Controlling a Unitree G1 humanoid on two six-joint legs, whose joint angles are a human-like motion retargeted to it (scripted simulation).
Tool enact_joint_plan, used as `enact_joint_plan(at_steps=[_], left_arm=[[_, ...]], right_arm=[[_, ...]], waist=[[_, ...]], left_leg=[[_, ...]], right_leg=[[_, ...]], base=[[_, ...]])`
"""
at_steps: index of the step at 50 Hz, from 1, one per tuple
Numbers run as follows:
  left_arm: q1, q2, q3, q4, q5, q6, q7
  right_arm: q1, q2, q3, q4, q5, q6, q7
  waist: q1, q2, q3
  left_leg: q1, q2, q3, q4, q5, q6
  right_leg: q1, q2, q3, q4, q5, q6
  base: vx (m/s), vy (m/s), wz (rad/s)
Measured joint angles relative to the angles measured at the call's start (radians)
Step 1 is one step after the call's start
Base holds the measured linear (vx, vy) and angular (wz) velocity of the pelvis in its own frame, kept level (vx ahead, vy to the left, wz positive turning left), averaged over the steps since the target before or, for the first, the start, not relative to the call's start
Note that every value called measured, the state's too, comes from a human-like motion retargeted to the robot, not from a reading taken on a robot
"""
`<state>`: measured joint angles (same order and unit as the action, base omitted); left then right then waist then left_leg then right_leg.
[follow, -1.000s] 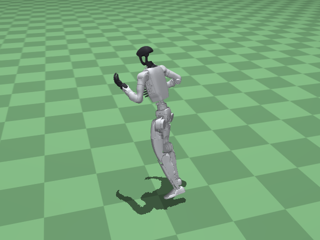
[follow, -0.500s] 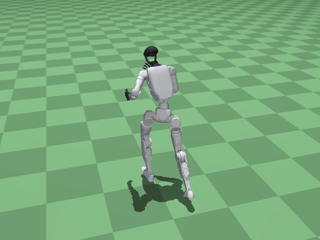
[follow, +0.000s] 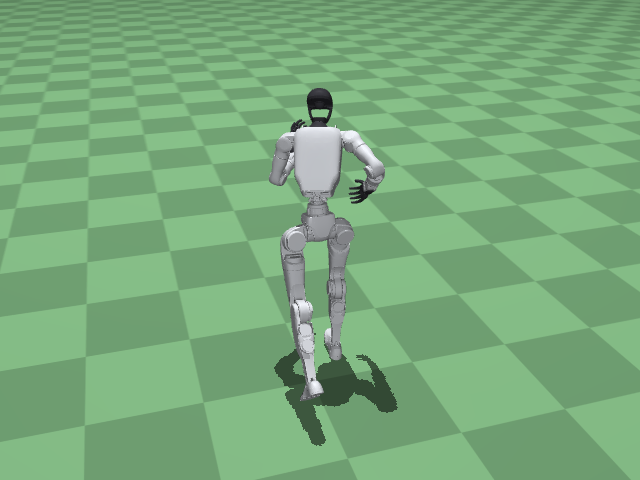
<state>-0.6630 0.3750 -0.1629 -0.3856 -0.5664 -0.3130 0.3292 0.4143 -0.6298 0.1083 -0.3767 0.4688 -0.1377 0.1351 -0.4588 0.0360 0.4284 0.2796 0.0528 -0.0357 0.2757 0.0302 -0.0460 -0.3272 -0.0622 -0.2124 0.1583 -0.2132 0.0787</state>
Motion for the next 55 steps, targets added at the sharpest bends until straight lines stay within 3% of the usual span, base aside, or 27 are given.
enact_joint_plan(at_steps=[2, 5, 8, 10, 13, 18, 20, 22, 23, 25, 27, 28, 30, 33, 35, 36, 38, 40, 42, 43, 45, 47, 48, 50, 51, 53, 55], left_arm=[[0.138, -0.010, 0.011, 0.023, -0.018, 0.052, -0.108], [0.371, -0.053, -0.035, 0.168, 0.071, 0.134, -0.113], [0.651, -0.040, -0.064, 0.259, 0.172, 0.159, 0.041], [0.875, 0.035, -0.028, 0.203, 0.145, 0.132, 0.071], [1.171, 0.237, 0.132, 0.070, 0.045, 0.113, -0.046], [1.379, 0.411, 0.414, 0.026, 0.038, 0.149, -0.317], [1.324, 0.416, 0.477, 0.042, 0.089, 0.163, -0.378], [1.120, 0.362, 0.445, 0.103, 0.180, 0.149, -0.330], [0.998, 0.309, 0.411, 0.149, 0.222, 0.141, -0.268], [0.767, 0.178, 0.320, 0.264, 0.315, 0.151, -0.134], [0.502, 0.086, 0.215, 0.356, 0.366, 0.193, -0.013], [0.421, 0.078, 0.191, 0.351, 0.387, 0.212, -0.020], [0.294, 0.107, 0.149, 0.288, 0.445, 0.220, -0.034], [0.177, 0.177, 0.067, 0.111, 0.448, 0.172, 0.030], [0.158, 0.169, 0.022, -0.017, 0.464, 0.111, -0.014], [0.181, 0.161, 0.018, -0.092, 0.411, 0.073, -0.091], [0.288, 0.128, 0.042, -0.229, 0.244, 0.034, -0.297], [0.447, 0.078, 0.077, -0.289, 0.047, 0.074, -0.475], [0.574, 0.026, 0.085, -0.207, -0.063, 0.138, -0.487], [0.612, 0.007, 0.069, -0.117, -0.071, 0.144, -0.418], [0.631, -0.028, 0.014, 0.141, 0.011, 0.097, -0.163], [0.652, -0.066, -0.011, 0.371, 0.031, 0.134, 0.125], [0.678, -0.071, -0.006, 0.442, 0.021, 0.157, 0.216], [0.777, -0.047, 0.029, 0.480, 0.015, 0.174, 0.286], [0.845, -0.022, 0.051, 0.460, 0.037, 0.163, 0.257], [0.976, 0.021, 0.095, 0.418, 0.086, 0.136, 0.157], [1.066, 0.044, 0.150, 0.391, 0.085, 0.125, -0.001]], right_arm=[[-0.116, 0.048, 0.071, 0.084, -0.048, 0.009, -0.027], [-0.334, 0.119, 0.192, 0.266, -0.100, 0.022, -0.162], [-0.601, 0.173, 0.248, 0.328, -0.255, 0.032, -0.287], [-0.735, 0.220, 0.234, 0.250, -0.281, 0.018, -0.311], [-0.801, 0.293, 0.186, 0.074, -0.119, -0.026, -0.292], [-0.711, 0.293, 0.137, -0.171, 0.021, -0.056, -0.155], [-0.615, 0.299, 0.140, -0.283, 0.046, -0.072, -0.102], [-0.486, 0.320, 0.167, -0.369, 0.138, -0.098, -0.047], [-0.421, 0.331, 0.188, -0.375, 0.190, -0.116, -0.040], [-0.290, 0.356, 0.234, -0.286, 0.202, -0.139, -0.088], [-0.280, 0.351, 0.228, -0.119, 0.089, -0.082, -0.138], [-0.250, 0.329, 0.212, -0.078, 0.031, -0.065, -0.134], [-0.175, 0.217, 0.136, -0.093, -0.050, -0.067, -0.056], [-0.072, 0.024, 0.023, -0.225, 0.207, -0.099, -0.011], [-0.059, -0.083, -0.059, -0.266, 0.289, -0.108, 0.045], [-0.081, -0.104, -0.083, -0.271, 0.275, -0.105, 0.064], [-0.136, -0.137, -0.104, -0.273, 0.192, -0.114, 0.052], [-0.209, -0.159, -0.087, -0.263, 0.088, -0.134, -0.053], [-0.342, -0.168, -0.044, -0.187, 0.024, -0.157, -0.211], [-0.428, -0.166, -0.027, -0.111, -0.010, -0.162, -0.291], [-0.660, -0.157, 0.015, 0.108, -0.141, -0.143, -0.465], [-0.814, -0.102, 0.038, 0.214, -0.264, -0.084, -0.642], [-0.842, -0.057, 0.047, 0.199, -0.281, -0.085, -0.689], [-0.799, 0.036, 0.069, 0.084, -0.222, -0.130, -0.623], [-0.733, 0.061, 0.080, 0.032, -0.190, -0.134, -0.522], [-0.584, 0.082, 0.085, -0.028, -0.230, -0.116, -0.369], [-0.444, 0.072, 0.081, -0.006, -0.423, -0.090, -0.318]], waist=[[0.052, 0.017, 0.041], [0.143, 0.054, 0.057], [0.276, 0.067, 0.023], [0.409, 0.025, -0.033], [0.670, -0.109, -0.137], [0.970, -0.318, -0.246], [1.070, -0.342, -0.212], [1.140, -0.244, -0.076], [1.144, -0.166, -0.003], [1.082, -0.047, 0.080], [0.945, -0.217, 0.055], [0.837, -0.225, 0.039], [0.605, -0.179, 0.008], [0.307, -0.017, 0.012], [0.206, 0.122, -0.005], [0.158, 0.159, 0.033], [0.065, 0.191, 0.085], [0.010, 0.155, 0.092], [0.078, 0.150, 0.092], [0.151, 0.173, 0.092], [0.320, 0.211, 0.092], [0.421, 0.174, 0.092], [0.439, 0.141, 0.092], [0.439, 0.077, 0.092], [0.437, 0.051, 0.092], [0.461, -0.026, 0.092], [0.497, -0.110, 0.092]], left_leg=[[-0.008, 0.019, 0.035, 0.169, 0.009, 0.015], [-0.201, 0.044, 0.090, 0.620, -0.159, 0.097], [-0.502, 0.027, 0.111, 0.983, -0.360, 0.200], [-0.680, 0.024, 0.185, 1.083, -0.416, 0.244], [-0.860, 0.028, 0.349, 0.984, -0.480, 0.266], [-0.993, -0.041, 0.491, 0.429, -0.550, 0.212], [-0.957, -0.054, 0.498, 0.240, -0.508, 0.167], [-0.823, -0.017, 0.477, 0.351, -0.552, 0.142], [-0.723, 0.019, 0.451, 0.439, -0.628, 0.116], [-0.535, 0.074, 0.373, 0.503, -0.760, 0.058], [-0.628, -0.053, 0.342, 0.504, -0.816, 0.207], [-0.602, -0.064, 0.307, 0.466, -0.819, 0.207], [-0.527, -0.042, 0.227, 0.379, -0.803, 0.172], [-0.402, 0.060, 0.104, 0.228, -0.681, 0.071], [-0.389, 0.171, 0.074, 0.156, -0.507, -0.028], [-0.330, 0.211, 0.065, 0.107, -0.391, -0.076], [-0.201, 0.239, 0.041, 0.010, -0.168, -0.145], [-0.125, 0.165, -0.032, 0.058, -0.054, -0.136], [-0.232, 0.114, -0.027, 0.440, -0.100, -0.070], [-0.334, 0.144, 0.017, 0.693, -0.137, -0.028], [-0.574, 0.227, 0.087, 1.143, -0.215, 0.061], [-0.852, 0.181, 0.081, 1.403, -0.288, 0.117], [-1.009, 0.113, 0.064, 1.468, -0.304, 0.130], [-1.316, -0.029, 0.035, 1.480, -0.297, 0.128], [-1.427, -0.062, 0.043, 1.414, -0.288, 0.132], [-1.576, -0.056, 0.131, 1.231, -0.299, 0.161], [-1.618, -0.016, 0.268, 0.938, -0.311, 0.202]], right_leg=[[0.026, 0.022, 0.033, 0.179, -0.167, -0.058], [0.034, 0.022, 0.066, 0.403, -0.367, -0.107], [0.067, 0.009, 0.087, 0.452, -0.443, -0.107], [0.110, -0.011, 0.128, 0.415, -0.420, -0.098], [0.193, -0.078, 0.217, 0.298, -0.245, -0.028], [0.424, -0.202, 0.216, 0.003, 0.238, 0.128], [0.569, -0.206, 0.213, -0.077, 0.355, 0.152], [0.758, -0.155, 0.240, -0.049, 0.361, 0.091], [0.824, -0.101, 0.258, 0.040, 0.333, 0.059], [0.785, 0.008, 0.224, 0.410, 0.215, 0.022], [0.288, -0.136, 0.125, 1.064, -0.035, 0.063], [0.140, -0.152, 0.087, 1.214, -0.105, 0.029], [-0.142, -0.151, 0.019, 1.379, -0.211, -0.028], [-0.506, -0.172, -0.071, 1.277, -0.268, -0.049], [-0.711, -0.143, -0.126, 0.972, -0.219, -0.048], [-0.721, -0.145, -0.150, 0.773, -0.182, -0.019], [-0.693, -0.178, -0.181, 0.401, -0.088, 0.046], [-0.635, -0.261, -0.184, 0.240, 0.086, 0.105], [-0.657, -0.268, -0.135, 0.443, 0.059, 0.047], [-0.682, -0.227, -0.114, 0.580, -0.044, -0.013], [-0.694, -0.103, -0.095, 0.713, -0.193, -0.093], [-0.647, -0.034, -0.060, 0.697, -0.254, -0.128], [-0.615, -0.028, -0.040, 0.668, -0.267, -0.135], [-0.533, -0.037, -0.019, 0.584, -0.251, -0.132], [-0.471, -0.042, -0.018, 0.527, -0.215, -0.115], [-0.378, -0.068, 0.010, 0.492, -0.127, -0.041], [-0.272, -0.106, 0.051, 0.432, -0.002, 0.027]], base=[[1.40, -0.21, -1.00], [1.37, -0.13, -0.62], [1.37, -0.11, -0.52], [1.49, -0.11, -1.09], [1.65, 0.00, -1.35], [1.79, 0.20, -0.35], [1.81, 0.22, -0.22], [1.81, 0.21, 0.06], [1.81, 0.21, 0.60], [1.75, 0.18, 1.16], [1.53, 0.10, 1.72], [1.52, 0.03, 2.13], [1.60, -0.06, 2.26], [1.72, -0.24, 1.96], [1.77, -0.42, 0.71], [1.89, -0.50, 0.58], [2.05, -0.58, 1.02], [2.11, -0.69, 0.78], [1.98, -0.78, -0.92], [1.82, -0.74, -2.20], [1.69, -0.61, -2.86], [1.67, -0.36, -2.04], [1.71, -0.22, -0.81], [1.76, -0.17, 0.13], [1.84, -0.17, 0.37], [1.93, -0.18, -0.11], [2.00, -0.15, -0.66]])
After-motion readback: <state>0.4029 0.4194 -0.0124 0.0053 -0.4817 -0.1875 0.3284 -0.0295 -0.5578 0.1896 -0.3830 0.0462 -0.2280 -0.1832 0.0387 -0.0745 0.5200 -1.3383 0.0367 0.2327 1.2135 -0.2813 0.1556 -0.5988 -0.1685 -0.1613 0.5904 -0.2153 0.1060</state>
